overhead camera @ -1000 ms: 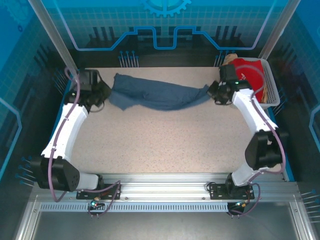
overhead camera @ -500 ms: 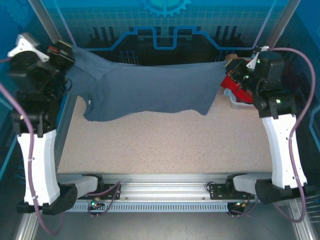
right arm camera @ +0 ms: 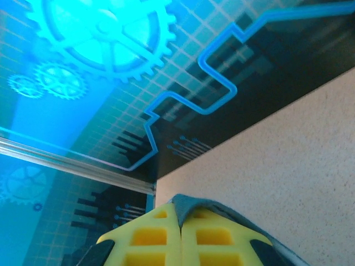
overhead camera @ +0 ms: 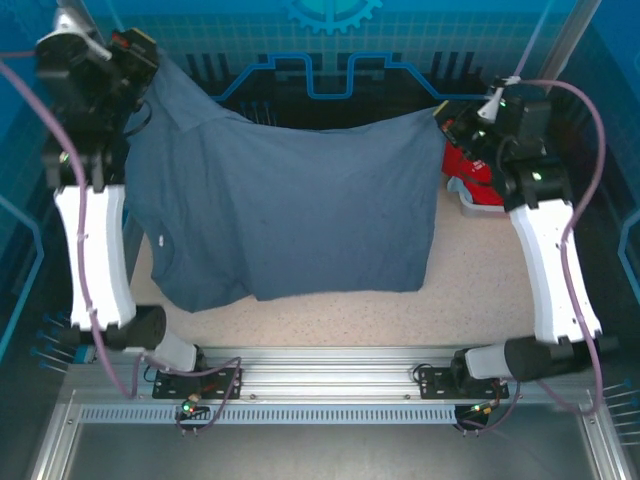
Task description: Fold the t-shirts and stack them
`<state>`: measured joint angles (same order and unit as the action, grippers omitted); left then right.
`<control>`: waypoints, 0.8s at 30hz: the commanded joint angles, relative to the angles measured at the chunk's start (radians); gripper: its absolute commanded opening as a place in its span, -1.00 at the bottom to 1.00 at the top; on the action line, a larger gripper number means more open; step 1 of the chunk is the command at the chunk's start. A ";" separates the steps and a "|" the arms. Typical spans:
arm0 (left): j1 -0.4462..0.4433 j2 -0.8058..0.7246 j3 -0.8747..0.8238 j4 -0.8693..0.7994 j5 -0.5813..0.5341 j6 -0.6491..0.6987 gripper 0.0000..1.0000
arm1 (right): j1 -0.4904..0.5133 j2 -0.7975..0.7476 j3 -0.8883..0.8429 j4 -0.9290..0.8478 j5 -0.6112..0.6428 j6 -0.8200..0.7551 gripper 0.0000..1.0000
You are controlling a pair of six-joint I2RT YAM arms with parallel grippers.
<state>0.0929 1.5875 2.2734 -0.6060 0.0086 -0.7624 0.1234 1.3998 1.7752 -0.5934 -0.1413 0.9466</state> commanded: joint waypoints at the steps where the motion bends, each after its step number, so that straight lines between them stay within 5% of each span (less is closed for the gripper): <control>1: 0.058 0.121 0.059 0.072 0.170 -0.049 -1.00 | -0.009 0.094 0.042 0.098 -0.070 0.024 -1.00; 9: 0.140 0.389 0.483 0.112 0.313 -0.146 -1.00 | -0.050 0.323 0.337 0.145 -0.111 0.012 -1.00; 14: 0.163 0.306 0.516 0.211 0.314 -0.206 -1.00 | -0.101 0.393 0.566 0.090 -0.113 0.012 -1.00; 20: 0.160 0.004 0.263 0.065 0.285 -0.113 -1.00 | -0.150 0.385 0.621 0.022 -0.145 0.005 -1.00; 24: 0.113 -0.346 -0.308 0.059 0.175 -0.061 -1.00 | -0.138 0.302 0.412 -0.038 -0.145 -0.050 -1.00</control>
<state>0.2298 1.3830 2.2292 -0.5095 0.2607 -0.8783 -0.0154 1.7374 2.3051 -0.5423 -0.2714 0.9409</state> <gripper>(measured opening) 0.052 0.054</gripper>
